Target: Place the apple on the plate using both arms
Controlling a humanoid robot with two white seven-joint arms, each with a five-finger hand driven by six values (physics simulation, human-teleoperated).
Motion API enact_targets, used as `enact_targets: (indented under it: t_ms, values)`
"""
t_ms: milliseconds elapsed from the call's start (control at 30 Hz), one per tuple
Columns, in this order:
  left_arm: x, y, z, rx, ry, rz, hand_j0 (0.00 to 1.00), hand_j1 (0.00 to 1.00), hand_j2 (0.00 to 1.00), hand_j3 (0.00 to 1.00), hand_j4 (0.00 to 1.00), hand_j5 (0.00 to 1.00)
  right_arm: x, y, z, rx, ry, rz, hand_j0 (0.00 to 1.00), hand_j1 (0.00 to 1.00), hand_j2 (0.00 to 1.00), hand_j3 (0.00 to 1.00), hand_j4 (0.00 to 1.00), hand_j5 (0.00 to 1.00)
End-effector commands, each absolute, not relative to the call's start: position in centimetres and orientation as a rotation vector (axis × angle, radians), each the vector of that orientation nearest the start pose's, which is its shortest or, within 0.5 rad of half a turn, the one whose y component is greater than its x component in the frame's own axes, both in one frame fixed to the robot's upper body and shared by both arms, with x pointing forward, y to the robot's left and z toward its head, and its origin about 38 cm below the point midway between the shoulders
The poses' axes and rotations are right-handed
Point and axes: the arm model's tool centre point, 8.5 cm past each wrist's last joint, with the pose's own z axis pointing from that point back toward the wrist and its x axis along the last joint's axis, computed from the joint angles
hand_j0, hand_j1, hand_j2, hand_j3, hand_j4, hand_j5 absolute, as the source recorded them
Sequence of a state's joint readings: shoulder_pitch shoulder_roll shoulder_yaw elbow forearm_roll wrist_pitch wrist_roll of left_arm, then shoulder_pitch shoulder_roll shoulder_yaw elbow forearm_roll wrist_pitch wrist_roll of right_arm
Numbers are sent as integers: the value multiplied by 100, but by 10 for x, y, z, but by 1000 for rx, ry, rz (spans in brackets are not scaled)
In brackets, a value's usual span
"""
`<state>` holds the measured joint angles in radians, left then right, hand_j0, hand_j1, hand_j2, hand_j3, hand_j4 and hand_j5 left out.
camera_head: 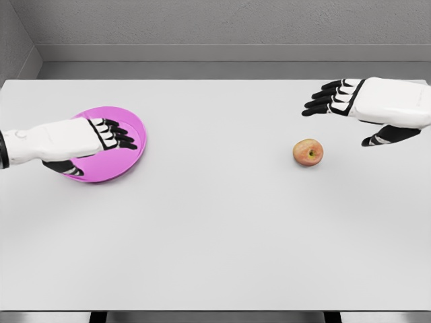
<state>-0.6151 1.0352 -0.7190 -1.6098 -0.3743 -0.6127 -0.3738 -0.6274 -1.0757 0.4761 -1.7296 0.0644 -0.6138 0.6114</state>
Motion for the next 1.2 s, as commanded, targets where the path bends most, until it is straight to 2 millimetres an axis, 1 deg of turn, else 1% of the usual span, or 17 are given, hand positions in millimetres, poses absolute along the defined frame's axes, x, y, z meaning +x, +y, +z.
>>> enact_targets:
  t_ms: [0, 100, 167, 233, 267, 300, 367, 433, 500, 533, 633, 700, 800, 900, 1000, 1100, 1167]
  values:
    - [389, 321, 230, -528, 1991, 3008, 100, 100, 100, 100, 100, 100, 380, -322, 327, 504, 2135, -2851, 100, 100, 100, 100, 100, 100]
    - [390, 323, 228, -529, 1987, 3020, 100, 100, 100, 100, 100, 100, 380, -327, 341, 566, 2162, -2807, 100, 100, 100, 100, 100, 100]
    - [390, 324, 228, -531, 1985, 3022, 100, 100, 100, 100, 100, 100, 381, -329, 336, 545, 2185, -2819, 100, 100, 100, 100, 100, 100]
    - [391, 324, 229, -535, 1989, 3019, 100, 100, 100, 100, 100, 100, 380, -327, 327, 344, 2346, -2788, 100, 100, 100, 100, 100, 100]
    - [391, 324, 229, -537, 1988, 3019, 100, 100, 100, 100, 100, 100, 387, -328, 326, 305, 2480, -2790, 100, 100, 100, 100, 100, 100]
    - [391, 324, 229, -536, 1985, 3021, 100, 100, 100, 100, 100, 100, 398, -319, 319, 251, 2613, -2763, 100, 100, 100, 100, 100, 100]
    - [391, 325, 230, -533, 1941, 3050, 100, 100, 100, 100, 100, 100, 407, -317, 310, 227, 2683, -2751, 100, 100, 100, 100, 100, 100]
    - [391, 325, 230, -530, 1928, 3060, 100, 100, 100, 100, 100, 100, 426, -315, 293, 185, 2802, -2707, 100, 100, 100, 100, 100, 100]
    - [391, 325, 230, -530, 1928, 3060, 100, 100, 100, 100, 100, 100, 439, -317, 285, 270, 2789, -2743, 99, 99, 99, 99, 99, 99]
    - [391, 324, 230, -525, 1926, 3062, 100, 100, 100, 100, 100, 100, 446, -309, 276, 278, 2786, -2750, 99, 99, 99, 99, 99, 99]
    - [391, 325, 230, -526, 1925, 3063, 100, 100, 100, 100, 100, 100, 446, -300, 266, 233, 2752, -2787, 99, 99, 99, 99, 99, 99]
    - [391, 324, 230, -525, 1925, 3062, 100, 100, 100, 100, 100, 100, 443, -303, 263, 247, 2711, -2808, 99, 99, 99, 99, 99, 99]
    - [390, 324, 230, -526, 1923, 3062, 100, 100, 100, 100, 100, 100, 434, -325, 270, 318, 2622, -2844, 99, 99, 99, 99, 99, 99]
    - [390, 324, 230, -526, 1923, 3062, 100, 100, 100, 100, 100, 100, 425, -334, 272, 322, 2554, -2845, 100, 100, 100, 100, 100, 100]
    - [390, 324, 230, -526, 1923, 3062, 100, 100, 100, 100, 100, 100, 414, -333, 266, 279, 2496, -2872, 100, 100, 100, 100, 100, 100]
    - [390, 324, 230, -526, 1923, 3062, 100, 100, 100, 100, 100, 100, 410, -327, 246, 193, 2457, -2936, 100, 100, 100, 100, 100, 100]
    - [390, 325, 230, -525, 1921, 3063, 100, 100, 100, 100, 100, 100, 410, -328, 245, 193, 2457, -2939, 100, 100, 100, 100, 100, 100]
